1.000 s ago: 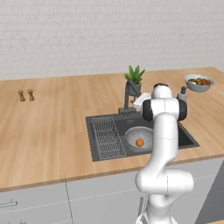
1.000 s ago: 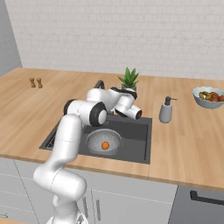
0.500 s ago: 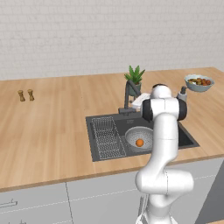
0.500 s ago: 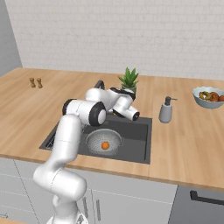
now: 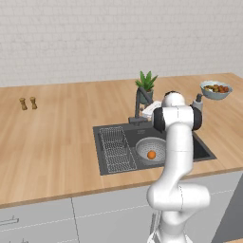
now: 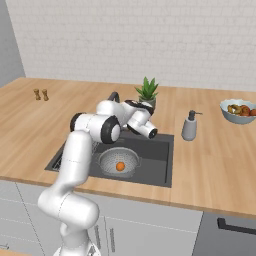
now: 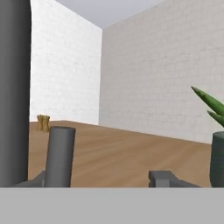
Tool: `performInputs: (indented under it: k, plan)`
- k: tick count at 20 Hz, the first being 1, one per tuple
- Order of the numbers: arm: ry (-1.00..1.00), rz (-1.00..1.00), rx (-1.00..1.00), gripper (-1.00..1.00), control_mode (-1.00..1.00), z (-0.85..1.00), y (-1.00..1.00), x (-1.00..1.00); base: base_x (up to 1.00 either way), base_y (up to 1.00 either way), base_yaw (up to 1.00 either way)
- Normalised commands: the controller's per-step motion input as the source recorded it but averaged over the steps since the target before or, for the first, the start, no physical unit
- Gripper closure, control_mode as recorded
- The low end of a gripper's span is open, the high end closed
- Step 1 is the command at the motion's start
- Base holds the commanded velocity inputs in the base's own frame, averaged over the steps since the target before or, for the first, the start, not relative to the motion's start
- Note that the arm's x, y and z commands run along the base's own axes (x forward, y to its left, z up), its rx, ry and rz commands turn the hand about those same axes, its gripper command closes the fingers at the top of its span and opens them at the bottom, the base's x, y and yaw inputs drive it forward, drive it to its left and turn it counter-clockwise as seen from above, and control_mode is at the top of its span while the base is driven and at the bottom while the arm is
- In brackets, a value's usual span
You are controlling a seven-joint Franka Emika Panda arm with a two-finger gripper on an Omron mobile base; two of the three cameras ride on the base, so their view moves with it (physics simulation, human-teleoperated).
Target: Put the colander in the sink, put the tangerine in the colander, and turn on the sink faucet and pour water over the colander.
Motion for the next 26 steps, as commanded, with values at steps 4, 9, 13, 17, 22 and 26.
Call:
performInputs:
  k: [4, 9, 13, 17, 22, 26]
  plan:
    - [0.00, 0.00, 0.00, 1.00, -1.00, 0.00, -0.23, 0.02, 0.00, 0.00, 0.00]
    - [0.00, 0.00, 0.00, 1.00, -1.00, -0.04, -0.39, 0.02, 0.00, 0.00, 0.00]
    - [0.00, -0.07, 0.00, 1.00, -1.00, -0.03, -0.54, 0.00, 0.00, 0.00, 0.00]
    - [0.00, -0.11, 0.00, 1.00, -1.00, -0.07, -0.55, 0.08, 0.00, 0.00, 0.00]
    - [0.02, -0.15, 0.00, 1.00, -1.00, -0.10, -0.59, 0.18, 0.00, 0.00, 0.00]
    - [0.05, -0.15, 0.00, 1.00, -1.00, -0.14, -0.65, 0.22, 0.00, 0.00, 0.00]
